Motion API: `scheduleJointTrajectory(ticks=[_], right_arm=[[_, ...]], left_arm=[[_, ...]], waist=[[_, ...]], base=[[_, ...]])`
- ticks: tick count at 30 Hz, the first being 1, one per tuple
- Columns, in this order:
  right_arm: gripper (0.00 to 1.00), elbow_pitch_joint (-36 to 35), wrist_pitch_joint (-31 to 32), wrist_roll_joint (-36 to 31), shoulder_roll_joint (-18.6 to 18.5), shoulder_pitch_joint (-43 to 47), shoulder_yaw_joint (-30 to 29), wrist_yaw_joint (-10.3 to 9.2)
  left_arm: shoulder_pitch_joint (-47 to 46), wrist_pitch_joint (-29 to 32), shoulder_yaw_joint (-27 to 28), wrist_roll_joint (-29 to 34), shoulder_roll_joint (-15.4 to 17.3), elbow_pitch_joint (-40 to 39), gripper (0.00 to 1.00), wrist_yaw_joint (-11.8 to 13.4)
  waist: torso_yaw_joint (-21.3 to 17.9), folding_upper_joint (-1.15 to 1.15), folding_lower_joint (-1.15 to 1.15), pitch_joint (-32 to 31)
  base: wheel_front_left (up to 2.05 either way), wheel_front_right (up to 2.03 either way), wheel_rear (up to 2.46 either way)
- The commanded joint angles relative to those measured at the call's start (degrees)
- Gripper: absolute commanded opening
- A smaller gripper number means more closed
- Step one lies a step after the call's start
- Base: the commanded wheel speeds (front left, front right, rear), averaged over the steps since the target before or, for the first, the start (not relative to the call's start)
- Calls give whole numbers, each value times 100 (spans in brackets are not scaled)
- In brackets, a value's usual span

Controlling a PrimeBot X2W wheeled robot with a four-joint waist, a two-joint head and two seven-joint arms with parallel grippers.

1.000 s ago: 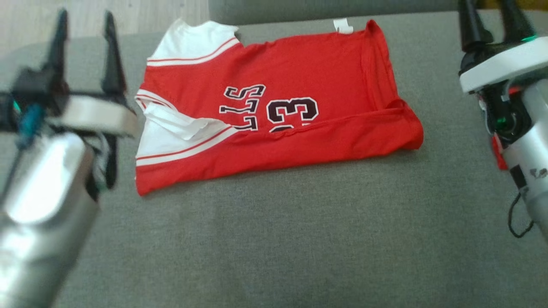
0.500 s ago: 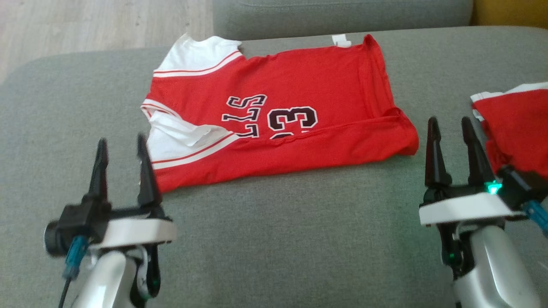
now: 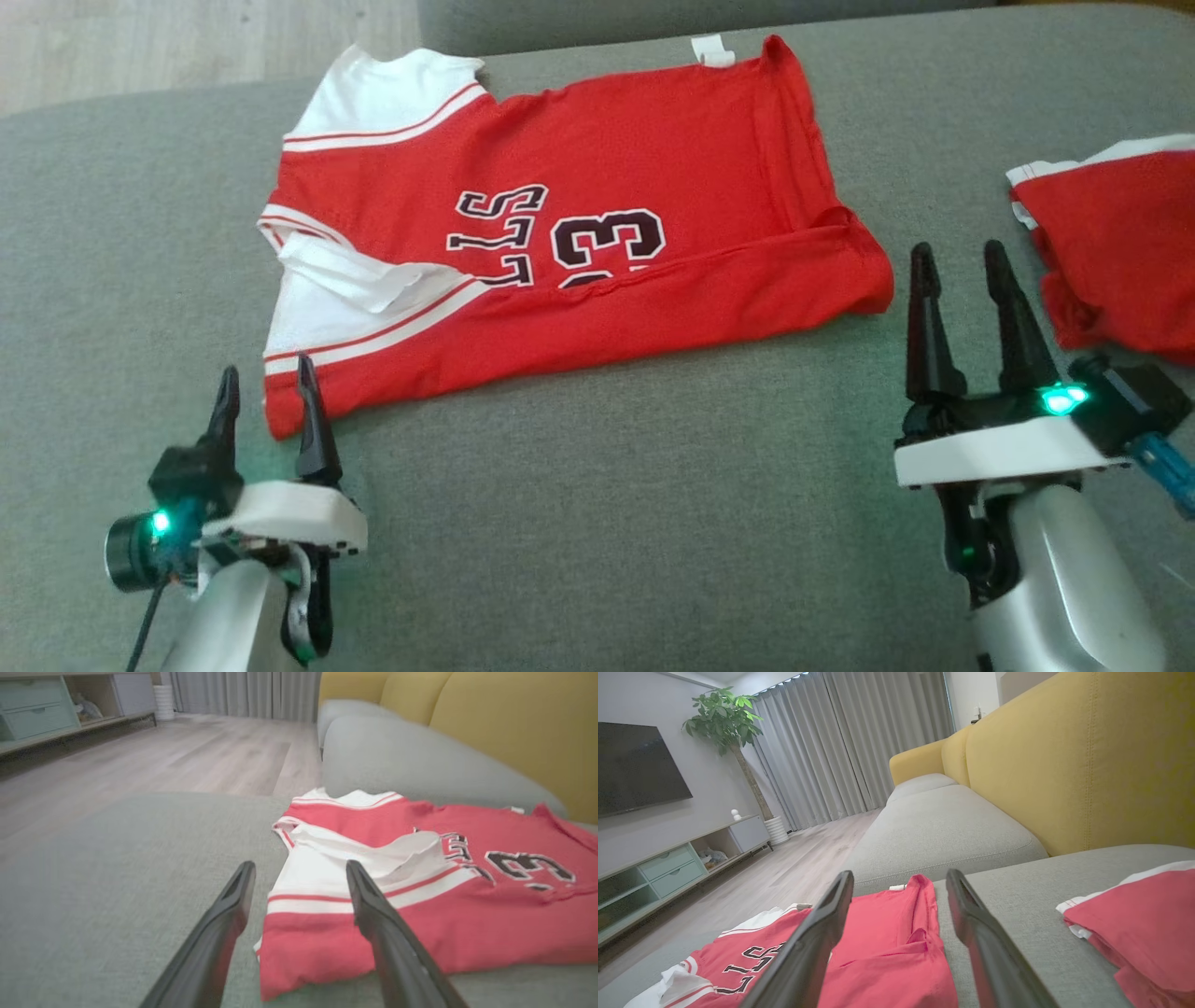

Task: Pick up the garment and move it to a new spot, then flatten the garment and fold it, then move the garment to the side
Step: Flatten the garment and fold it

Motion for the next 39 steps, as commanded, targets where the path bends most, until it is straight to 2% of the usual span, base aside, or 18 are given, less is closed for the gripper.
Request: scheduleJointTrajectory(ticks=[1, 8, 12, 16, 17, 18, 19, 23, 27, 32, 34, 35, 39], right_arm=[[100, -205, -32, 46, 23, -199, 165, 39], [100, -190, -32, 118, 23, -249, 206, 39], [100, -215, -32, 143, 23, -291, 241, 39], [100, -252, -32, 176, 23, -330, 240, 39], [100, -258, -32, 181, 23, -333, 243, 39], [100, -261, -32, 181, 23, -332, 241, 39], [100, -253, -32, 178, 23, -328, 226, 39], [100, -114, -32, 110, 23, -313, 167, 39], [100, 422, 20, -86, 23, -427, 119, 39], [100, 1244, 488, -230, 23, -877, 25, 39], [100, 1612, 657, -249, 23, -1105, -10, 39], [100, 2023, 848, -279, 23, -1342, -76, 39], [100, 2830, 1145, -391, 24, -1831, -131, 39]], left_arm=[[-329, 103, 214, -1, 87, 67, 100, 43], [-716, 436, 255, 67, 200, 1113, 100, 358], [-841, 642, 232, 54, 261, 1514, 100, 375], [-939, 991, 129, 50, 340, 1872, 100, 260], [-958, 1059, 117, 32, 347, 1932, 93, 226], [-973, 1098, 93, 35, 355, 1966, 39, 206], [-987, 1103, 72, 40, 359, 1971, 0, 189], [-1029, 926, 56, 42, 360, 1861, 0, 164], [-1101, 393, 50, 83, 330, 1472, 0, 173], [-1196, -23, -41, 261, 335, 712, 0, 158], [-1206, -79, -101, 353, 352, 404, 0, 130], [-1206, -105, -183, 430, 369, 150, 0, 60], [-1200, -118, -331, 497, 337, -139, 0, -31]], waist=[[-62, 0, 0, 53], [-214, 0, 0, 179], [-288, 0, 0, 267], [-342, 0, 0, 307], [-352, 0, 0, 308], [-357, 0, 0, 303], [-357, 0, 0, 294], [-321, 0, 0, 248], [-229, 0, 0, 188], [-95, 0, 0, 193], [-43, 0, 0, 209], [-2, 0, 0, 238], [101, 0, 0, 306]], base=[[0, 0, 0], [0, 0, 0], [0, 0, 0], [0, 0, 0], [0, 0, 0], [0, 0, 0], [0, 0, 0], [0, 0, 0], [0, 0, 0], [0, 0, 0], [0, 0, 0], [0, 0, 0], [0, 0, 0]])
